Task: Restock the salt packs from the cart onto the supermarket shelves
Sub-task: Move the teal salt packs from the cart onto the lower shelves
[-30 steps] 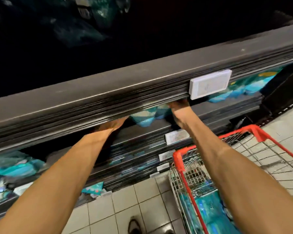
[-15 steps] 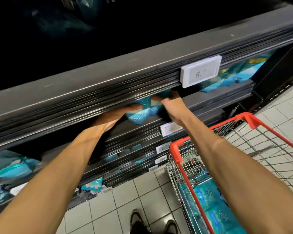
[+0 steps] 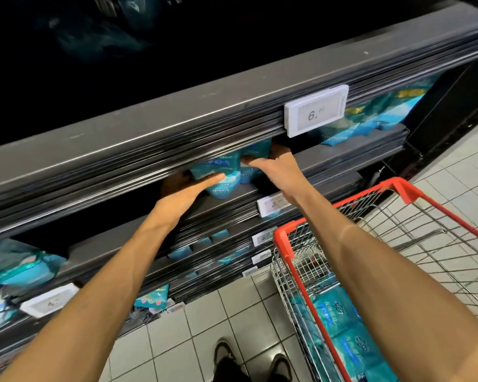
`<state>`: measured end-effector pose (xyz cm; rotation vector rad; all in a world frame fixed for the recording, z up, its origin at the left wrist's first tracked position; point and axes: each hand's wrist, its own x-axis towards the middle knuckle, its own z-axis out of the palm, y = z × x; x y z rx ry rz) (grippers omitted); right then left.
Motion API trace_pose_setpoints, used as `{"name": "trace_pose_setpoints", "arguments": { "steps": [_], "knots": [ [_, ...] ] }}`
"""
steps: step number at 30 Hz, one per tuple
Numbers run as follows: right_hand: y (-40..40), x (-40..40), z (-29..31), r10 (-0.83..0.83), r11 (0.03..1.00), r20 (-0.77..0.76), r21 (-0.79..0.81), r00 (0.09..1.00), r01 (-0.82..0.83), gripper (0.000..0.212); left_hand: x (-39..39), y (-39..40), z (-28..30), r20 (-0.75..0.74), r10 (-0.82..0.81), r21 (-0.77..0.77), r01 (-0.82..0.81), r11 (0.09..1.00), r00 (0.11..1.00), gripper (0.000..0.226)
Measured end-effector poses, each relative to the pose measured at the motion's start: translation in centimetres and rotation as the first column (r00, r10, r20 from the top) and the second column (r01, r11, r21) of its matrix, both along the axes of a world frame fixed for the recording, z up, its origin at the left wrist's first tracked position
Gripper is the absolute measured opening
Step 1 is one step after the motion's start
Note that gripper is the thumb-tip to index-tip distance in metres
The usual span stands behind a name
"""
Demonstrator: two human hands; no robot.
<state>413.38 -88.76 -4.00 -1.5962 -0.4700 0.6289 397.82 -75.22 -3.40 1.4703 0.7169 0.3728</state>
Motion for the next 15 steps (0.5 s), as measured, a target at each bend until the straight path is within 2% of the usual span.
{"name": "trace_pose_setpoints", "arguments": {
  "steps": [3, 5, 7, 9, 11, 15],
  "knots": [
    [-1.3, -0.1, 0.0, 0.038, 0.999, 0.055, -0.007, 0.998, -0.037, 0.026, -1.8, -1.7, -0.8, 0.095, 0.129, 0.265, -0.150, 0.953, 0.987, 0.041],
    [-2.8, -0.4, 0.0, 0.014, 1.000, 0.112, -0.028, 0.994, -0.011, 0.039, -3.6, -3.7, -1.8, 0.153, 0.286, 0.335, -0.322, 0.886, 0.946, 0.039],
    [-5.0, -1.0, 0.2, -0.025, 0.999, 0.164, -0.019, 0.986, 0.028, 0.050, -5.1, -5.8, -2.8, 0.246, 0.344, 0.341, -0.413, 0.844, 0.906, 0.034],
    [-8.0, -1.8, 0.4, -0.077, 0.997, 0.161, 0.006, 0.984, 0.077, 0.050, -5.8, -7.8, -3.2, 0.299, 0.280, 0.310, -0.371, 0.876, 0.912, 0.020],
    [-11.4, -2.7, 0.6, -0.144, 0.989, 0.146, 0.044, 0.979, 0.139, 0.039, -5.8, -9.8, -3.3, 0.263, 0.193, 0.303, -0.270, 0.914, 0.945, 0.010],
    [-19.0, -4.8, 0.0, -0.342, 0.939, 0.133, 0.037, 0.930, 0.341, 0.013, -4.3, -13.8, -3.4, 0.198, 0.013, 0.290, -0.071, 0.954, 0.980, 0.032]
  ]
}}
